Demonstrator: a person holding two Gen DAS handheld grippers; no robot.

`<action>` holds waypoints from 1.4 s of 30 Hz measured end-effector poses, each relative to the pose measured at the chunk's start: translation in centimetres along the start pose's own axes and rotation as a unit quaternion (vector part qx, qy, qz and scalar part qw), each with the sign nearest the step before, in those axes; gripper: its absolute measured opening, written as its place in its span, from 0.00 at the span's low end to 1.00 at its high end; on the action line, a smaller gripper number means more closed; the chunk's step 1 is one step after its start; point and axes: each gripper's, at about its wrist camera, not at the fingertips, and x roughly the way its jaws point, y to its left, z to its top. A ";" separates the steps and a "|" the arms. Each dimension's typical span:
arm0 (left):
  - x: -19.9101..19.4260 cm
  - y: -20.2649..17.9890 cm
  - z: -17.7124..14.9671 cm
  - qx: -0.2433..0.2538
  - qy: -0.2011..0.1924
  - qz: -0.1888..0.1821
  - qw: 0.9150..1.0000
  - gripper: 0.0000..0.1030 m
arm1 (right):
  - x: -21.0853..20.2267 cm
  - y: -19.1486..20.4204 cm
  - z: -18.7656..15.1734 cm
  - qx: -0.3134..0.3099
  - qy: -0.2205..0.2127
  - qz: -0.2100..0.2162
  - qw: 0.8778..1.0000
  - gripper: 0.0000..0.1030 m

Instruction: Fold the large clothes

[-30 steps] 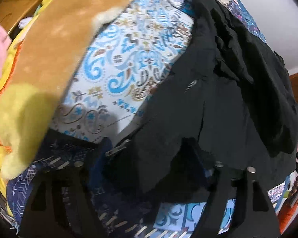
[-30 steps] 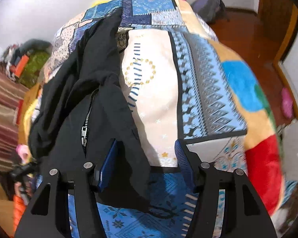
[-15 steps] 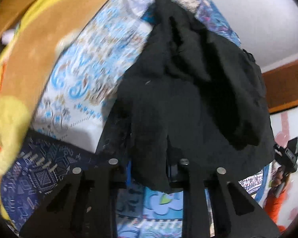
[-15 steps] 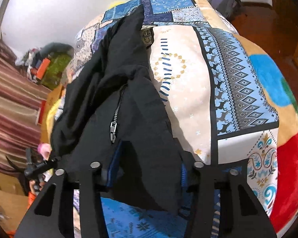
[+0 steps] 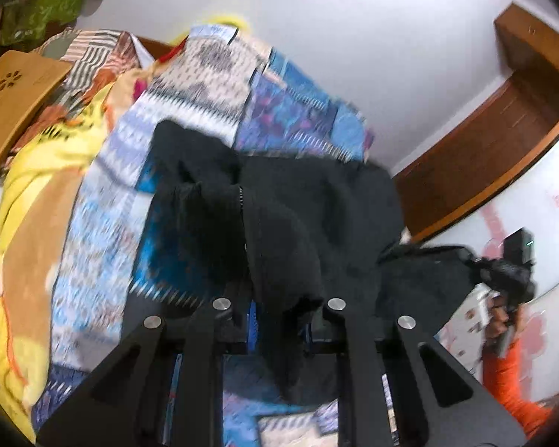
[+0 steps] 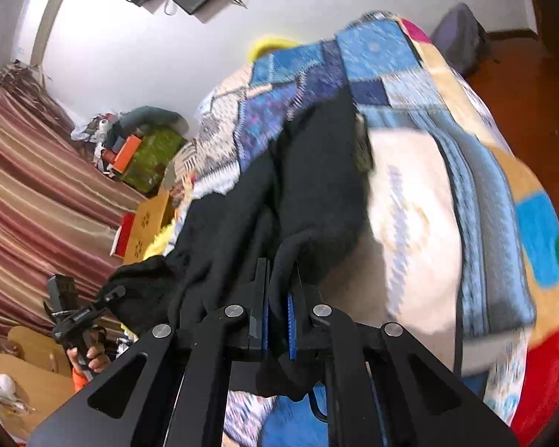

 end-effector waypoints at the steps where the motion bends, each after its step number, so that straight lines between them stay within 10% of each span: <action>1: -0.3 0.5 0.7 -0.006 -0.006 -0.006 1.000 0.16 | 0.5 0.3 1.1 -0.003 -0.003 -0.002 1.000 0.06; 13: 6.1 7.9 12.7 -0.069 -0.056 0.120 0.989 0.15 | 8.4 -5.0 11.7 0.058 -0.003 -0.042 0.997 0.05; 24: 18.0 14.6 12.6 -0.066 0.002 0.214 0.975 0.17 | 14.7 -8.1 13.7 0.040 0.020 -0.093 0.995 0.05; 34: 14.3 11.0 13.0 -0.007 0.008 0.267 0.964 0.31 | 12.2 -6.4 13.9 0.043 0.054 -0.100 0.993 0.21; 38: 11.0 8.4 13.1 0.018 -0.019 0.284 0.958 0.49 | 8.7 -3.7 13.9 0.012 0.009 -0.113 0.993 0.51; 42: 7.7 4.5 12.8 0.074 -0.068 0.286 0.953 0.66 | 5.5 -0.4 13.6 -0.032 -0.040 -0.129 0.990 0.53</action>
